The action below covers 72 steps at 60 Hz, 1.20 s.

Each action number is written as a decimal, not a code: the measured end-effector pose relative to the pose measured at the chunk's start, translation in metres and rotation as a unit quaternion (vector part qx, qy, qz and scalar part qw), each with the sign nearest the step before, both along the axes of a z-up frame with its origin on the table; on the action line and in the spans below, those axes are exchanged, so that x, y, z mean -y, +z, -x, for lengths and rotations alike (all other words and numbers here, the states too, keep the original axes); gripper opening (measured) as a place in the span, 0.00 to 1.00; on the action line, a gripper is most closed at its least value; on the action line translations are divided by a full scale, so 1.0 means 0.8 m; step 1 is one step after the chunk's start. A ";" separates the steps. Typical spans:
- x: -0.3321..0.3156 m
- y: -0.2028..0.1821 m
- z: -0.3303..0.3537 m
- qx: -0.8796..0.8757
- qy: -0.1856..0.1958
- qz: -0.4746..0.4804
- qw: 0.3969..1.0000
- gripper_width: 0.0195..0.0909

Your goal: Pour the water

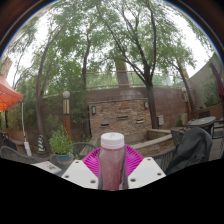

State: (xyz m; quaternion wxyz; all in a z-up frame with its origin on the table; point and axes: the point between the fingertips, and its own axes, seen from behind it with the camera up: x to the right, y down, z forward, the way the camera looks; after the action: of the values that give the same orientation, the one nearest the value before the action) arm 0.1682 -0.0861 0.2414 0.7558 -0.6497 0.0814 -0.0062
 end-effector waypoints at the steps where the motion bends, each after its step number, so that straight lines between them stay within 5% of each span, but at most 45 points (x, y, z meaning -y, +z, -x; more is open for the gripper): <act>1: 0.001 -0.017 -0.009 0.000 -0.004 0.010 1.000 0.13; 6: 0.010 -0.089 -0.037 -0.010 -0.006 0.051 0.999 0.13; 18: 0.055 -0.179 -0.060 0.013 -0.011 0.095 0.995 0.13; 31: 0.111 -0.166 -0.069 0.064 -0.025 0.082 0.994 0.14; 41: 0.125 -0.171 -0.092 0.050 -0.028 0.094 0.994 0.44; 47: 0.166 -0.188 -0.112 0.059 -0.046 0.133 0.988 0.93; 63: 0.263 -0.157 -0.106 0.047 -0.076 0.148 0.985 0.89; 72: 0.359 -0.129 -0.066 0.061 -0.058 0.144 0.986 0.90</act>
State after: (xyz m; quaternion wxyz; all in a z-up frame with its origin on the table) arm 0.2212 -0.3736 0.1382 0.6561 -0.7444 0.0711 -0.1015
